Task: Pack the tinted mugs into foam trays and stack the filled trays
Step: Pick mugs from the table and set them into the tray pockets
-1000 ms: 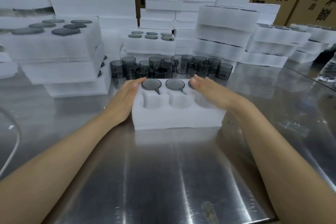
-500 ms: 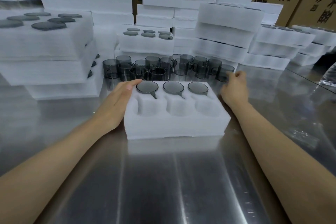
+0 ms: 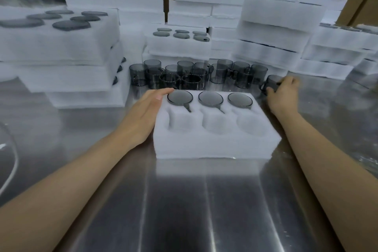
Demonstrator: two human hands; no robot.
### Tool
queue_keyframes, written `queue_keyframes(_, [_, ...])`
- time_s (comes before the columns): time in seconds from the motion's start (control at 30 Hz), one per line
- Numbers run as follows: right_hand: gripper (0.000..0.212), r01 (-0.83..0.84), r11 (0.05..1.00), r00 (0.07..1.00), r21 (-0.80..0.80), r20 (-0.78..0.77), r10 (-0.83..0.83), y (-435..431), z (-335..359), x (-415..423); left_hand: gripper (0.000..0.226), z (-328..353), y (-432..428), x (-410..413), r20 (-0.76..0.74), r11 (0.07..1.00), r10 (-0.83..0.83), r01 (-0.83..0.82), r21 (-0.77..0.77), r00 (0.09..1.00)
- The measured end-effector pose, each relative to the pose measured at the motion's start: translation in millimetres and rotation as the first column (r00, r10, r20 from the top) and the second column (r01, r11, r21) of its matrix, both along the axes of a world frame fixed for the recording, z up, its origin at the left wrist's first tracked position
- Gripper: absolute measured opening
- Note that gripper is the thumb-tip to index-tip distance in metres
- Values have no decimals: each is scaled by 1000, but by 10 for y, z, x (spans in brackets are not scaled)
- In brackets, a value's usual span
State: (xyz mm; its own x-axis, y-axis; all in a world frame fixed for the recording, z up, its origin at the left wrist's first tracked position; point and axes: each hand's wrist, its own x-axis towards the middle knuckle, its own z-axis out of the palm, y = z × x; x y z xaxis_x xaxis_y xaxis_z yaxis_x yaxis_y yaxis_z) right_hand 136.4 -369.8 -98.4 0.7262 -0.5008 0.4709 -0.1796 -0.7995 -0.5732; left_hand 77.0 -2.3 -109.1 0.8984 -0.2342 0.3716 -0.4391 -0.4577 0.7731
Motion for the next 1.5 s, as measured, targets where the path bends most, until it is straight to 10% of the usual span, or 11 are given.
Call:
queue_keyframes(0.47, [26,-301,822,913,484,395,101,715,548,-800,40,42,-6,-16,-36,999,45,-45,12,998])
queue_keyframes(0.63, [52,-615,712,762,339,487,427,1483,759,-1103,44,36,-12,-40,-15,999,35,-35,18,999])
queue_keyframes(0.8, [101,-748,664,643,-15,230,730,1746,488,-1112,43,25,13,15,-48,998,-53,55,41,997])
queue_keyframes(1.07, [75,-773,585,535,-246,241,809,1727,461,-1135,78,117,31,-95,-163,987,-159,152,-54,974])
queue_keyframes(1.5, [58,-839,534,481,-100,323,815,1740,491,-1222,59,195,16,-192,-224,983,-179,166,-75,958])
